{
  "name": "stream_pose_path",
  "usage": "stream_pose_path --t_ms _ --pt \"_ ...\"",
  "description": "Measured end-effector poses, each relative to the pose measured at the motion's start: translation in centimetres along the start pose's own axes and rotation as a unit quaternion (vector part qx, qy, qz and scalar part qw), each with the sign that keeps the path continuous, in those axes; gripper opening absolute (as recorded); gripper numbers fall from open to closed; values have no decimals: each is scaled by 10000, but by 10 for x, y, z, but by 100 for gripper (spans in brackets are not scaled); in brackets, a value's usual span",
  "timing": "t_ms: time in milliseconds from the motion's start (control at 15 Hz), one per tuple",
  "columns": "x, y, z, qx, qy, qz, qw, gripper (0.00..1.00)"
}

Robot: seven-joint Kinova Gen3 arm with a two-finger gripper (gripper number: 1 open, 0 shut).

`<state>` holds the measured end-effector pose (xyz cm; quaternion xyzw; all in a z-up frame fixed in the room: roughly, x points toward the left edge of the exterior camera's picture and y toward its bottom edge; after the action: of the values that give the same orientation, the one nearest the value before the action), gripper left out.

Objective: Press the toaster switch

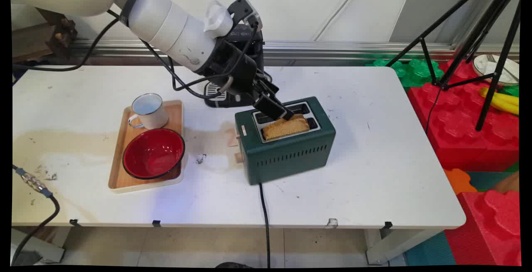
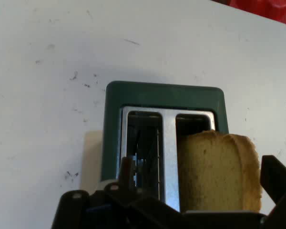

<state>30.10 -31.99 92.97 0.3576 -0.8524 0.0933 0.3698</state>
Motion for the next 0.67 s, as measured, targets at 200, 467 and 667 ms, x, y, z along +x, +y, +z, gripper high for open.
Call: stream_pose_path --t_ms 200,467,667 --pt "1 3 -9 6 71 38 10000 100" --pt "-3 8 -26 26 106 93 9999 100" --pt "-11 10 -42 66 79 128 9999 100"
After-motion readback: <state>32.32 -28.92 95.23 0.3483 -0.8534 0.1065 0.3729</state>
